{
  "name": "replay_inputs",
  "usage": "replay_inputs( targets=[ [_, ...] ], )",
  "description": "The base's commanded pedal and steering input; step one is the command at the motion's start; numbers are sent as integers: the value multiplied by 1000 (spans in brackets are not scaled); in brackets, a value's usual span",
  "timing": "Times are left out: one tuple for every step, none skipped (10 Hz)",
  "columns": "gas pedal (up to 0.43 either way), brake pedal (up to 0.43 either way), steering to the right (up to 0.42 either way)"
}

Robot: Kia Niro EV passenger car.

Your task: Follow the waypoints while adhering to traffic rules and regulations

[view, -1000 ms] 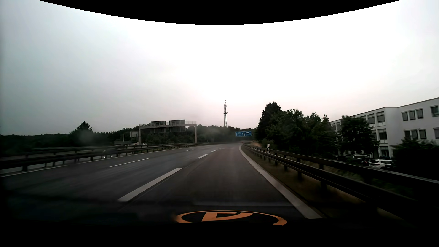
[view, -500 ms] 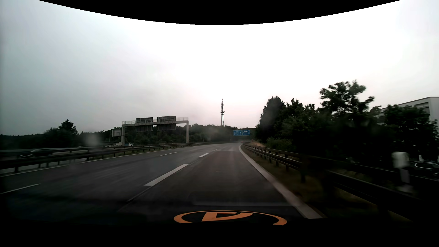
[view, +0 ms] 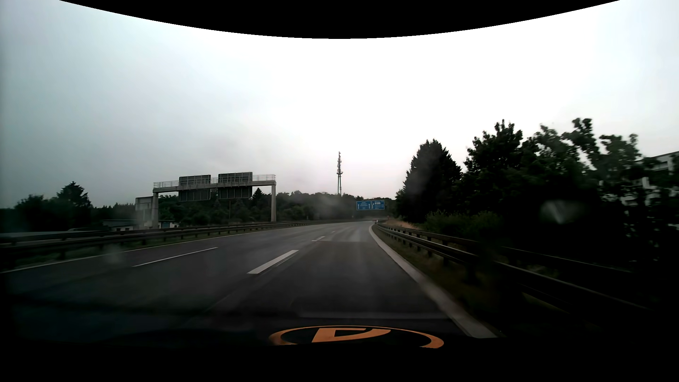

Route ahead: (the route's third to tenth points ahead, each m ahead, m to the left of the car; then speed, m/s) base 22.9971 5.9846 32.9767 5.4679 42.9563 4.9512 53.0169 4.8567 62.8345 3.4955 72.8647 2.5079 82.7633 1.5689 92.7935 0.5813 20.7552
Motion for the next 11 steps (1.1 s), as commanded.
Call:
replay_inputs(
  targets=[
    [130,0,5],
    [130,0,5],
    [130,0,5],
    [130,0,5],
    [118,0,5],
    [118,0,5],
    [118,0,5],
    [118,0,5],
    [118,0,5],
    [118,0,5],
    [130,0,5]
  ],
)
